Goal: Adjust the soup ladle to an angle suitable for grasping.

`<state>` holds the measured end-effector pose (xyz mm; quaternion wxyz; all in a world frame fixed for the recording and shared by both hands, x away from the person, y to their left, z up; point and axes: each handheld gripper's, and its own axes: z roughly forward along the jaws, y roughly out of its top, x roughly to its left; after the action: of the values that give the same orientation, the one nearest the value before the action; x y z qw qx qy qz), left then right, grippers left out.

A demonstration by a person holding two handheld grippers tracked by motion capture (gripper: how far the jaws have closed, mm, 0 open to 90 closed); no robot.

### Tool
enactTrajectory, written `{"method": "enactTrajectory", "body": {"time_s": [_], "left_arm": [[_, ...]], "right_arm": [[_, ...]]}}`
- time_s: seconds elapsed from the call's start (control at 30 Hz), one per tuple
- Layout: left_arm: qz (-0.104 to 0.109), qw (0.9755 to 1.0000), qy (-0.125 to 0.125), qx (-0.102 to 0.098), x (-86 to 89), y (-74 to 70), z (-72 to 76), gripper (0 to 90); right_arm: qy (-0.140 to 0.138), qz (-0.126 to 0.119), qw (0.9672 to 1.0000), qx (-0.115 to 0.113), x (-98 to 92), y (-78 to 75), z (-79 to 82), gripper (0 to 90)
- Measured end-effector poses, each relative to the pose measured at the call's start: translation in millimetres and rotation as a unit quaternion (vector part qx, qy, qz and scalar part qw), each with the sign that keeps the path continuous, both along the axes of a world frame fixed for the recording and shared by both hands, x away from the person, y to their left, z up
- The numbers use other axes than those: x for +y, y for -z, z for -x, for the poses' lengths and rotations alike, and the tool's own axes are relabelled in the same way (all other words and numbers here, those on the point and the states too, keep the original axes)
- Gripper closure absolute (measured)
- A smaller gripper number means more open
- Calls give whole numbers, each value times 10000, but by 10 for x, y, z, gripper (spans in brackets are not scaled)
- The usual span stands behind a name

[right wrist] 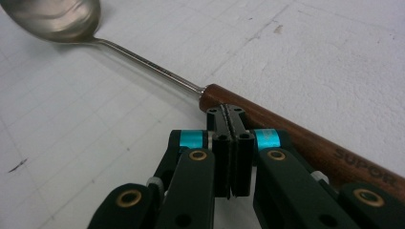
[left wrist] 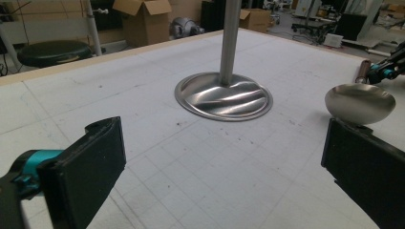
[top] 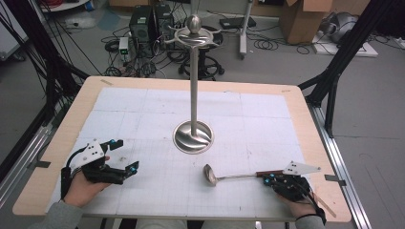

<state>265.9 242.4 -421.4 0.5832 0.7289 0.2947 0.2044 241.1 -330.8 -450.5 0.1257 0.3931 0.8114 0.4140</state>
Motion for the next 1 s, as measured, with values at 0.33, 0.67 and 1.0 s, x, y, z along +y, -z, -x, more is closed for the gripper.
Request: {"method": "enactTrajectory", "body": {"time_s": [0.33,0.67,1.0], "left_arm": [[-4,10000,-6,15,13,-2,22,18],[4,10000,-59,-19,49,-4,43,18],[35,10000,-86,-18,71,-4,57,18]], "right_arm": [[56,126,9999,-33,55,-2,-144,900],[64,165,9998,-68,101,-4,-292,900],[160,190,9997,-68,125,-4,-456,900]]}}
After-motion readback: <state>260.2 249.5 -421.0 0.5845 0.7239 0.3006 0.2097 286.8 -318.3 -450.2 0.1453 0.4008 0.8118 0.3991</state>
